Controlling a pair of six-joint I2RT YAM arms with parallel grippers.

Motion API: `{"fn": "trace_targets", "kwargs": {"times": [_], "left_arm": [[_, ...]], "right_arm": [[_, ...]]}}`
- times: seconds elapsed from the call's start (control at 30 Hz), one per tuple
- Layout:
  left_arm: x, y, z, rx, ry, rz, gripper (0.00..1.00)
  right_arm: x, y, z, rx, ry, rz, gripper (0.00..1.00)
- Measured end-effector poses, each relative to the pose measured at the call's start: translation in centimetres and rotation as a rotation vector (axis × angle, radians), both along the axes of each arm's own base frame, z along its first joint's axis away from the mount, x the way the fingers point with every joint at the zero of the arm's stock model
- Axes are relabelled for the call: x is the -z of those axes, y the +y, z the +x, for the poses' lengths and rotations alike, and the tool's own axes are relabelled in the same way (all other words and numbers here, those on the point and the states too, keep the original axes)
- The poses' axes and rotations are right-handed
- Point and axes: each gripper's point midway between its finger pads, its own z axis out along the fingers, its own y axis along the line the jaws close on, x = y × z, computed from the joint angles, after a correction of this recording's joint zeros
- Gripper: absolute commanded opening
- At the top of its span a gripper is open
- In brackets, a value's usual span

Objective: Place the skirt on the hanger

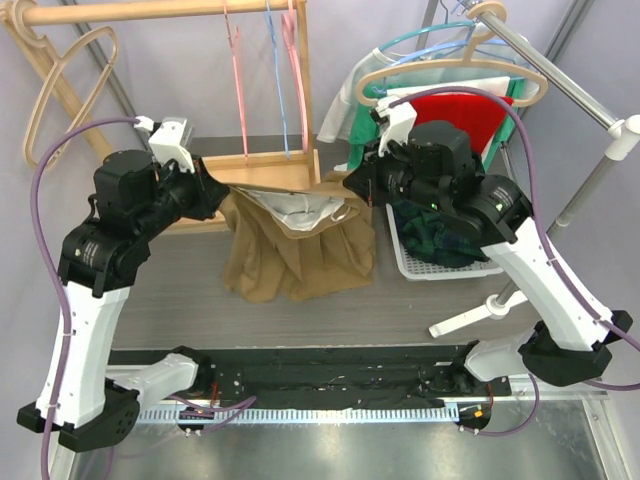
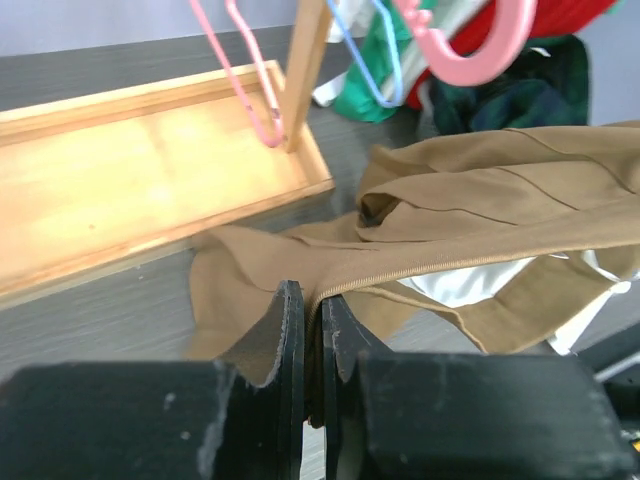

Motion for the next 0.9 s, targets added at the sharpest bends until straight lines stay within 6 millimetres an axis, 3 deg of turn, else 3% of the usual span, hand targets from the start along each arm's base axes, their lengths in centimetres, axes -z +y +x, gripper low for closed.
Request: {"fn": "trace_targets", "kwargs": {"times": [0.13, 0.23, 0.37, 0.57, 0.63, 0.7, 0.77, 0.8, 0.9], "left_arm": [[0.4, -0.9, -1.0, 0.063, 0.015, -0.017, 0.00], [3.3, -1.4, -1.6, 0.103, 0.086, -0.012, 0.00], [10.2, -1.9, -2.4, 0.132, 0.248, 0.012, 0.00], [21.7, -2.8, -5.0, 0.192, 0.532, 0.027, 0.00], [23.8, -3.3, -5.9, 0.220, 0.607, 0.021, 0.00], [24.4, -3.8, -5.8, 0.233, 0.629, 0.005, 0.01], [24.6, -4.4, -5.2, 0.238, 0.635, -0.018, 0.13], [24.9, -4.7, -4.9, 0.242, 0.642, -0.030, 0.31], [25.8, -5.4, -4.7, 0.247, 0.681, -0.062, 0.72]], "right_arm": [[0.7, -0.4, -1.0, -0.011, 0.040, -0.007, 0.01], [3.3, -0.5, -1.3, -0.004, 0.108, -0.036, 0.01], [10.0, -1.0, -1.5, 0.032, 0.257, -0.125, 0.01], [22.5, -2.8, -0.7, 0.128, 0.530, -0.283, 0.01], [25.9, -2.9, -0.5, 0.135, 0.614, -0.299, 0.01], [27.8, -3.0, -0.2, 0.144, 0.664, -0.304, 0.01], [29.1, -2.9, 0.8, 0.157, 0.689, -0.301, 0.01], [29.6, -2.8, 1.2, 0.162, 0.698, -0.300, 0.01], [31.2, -2.6, 2.2, 0.170, 0.728, -0.298, 0.01]]}}
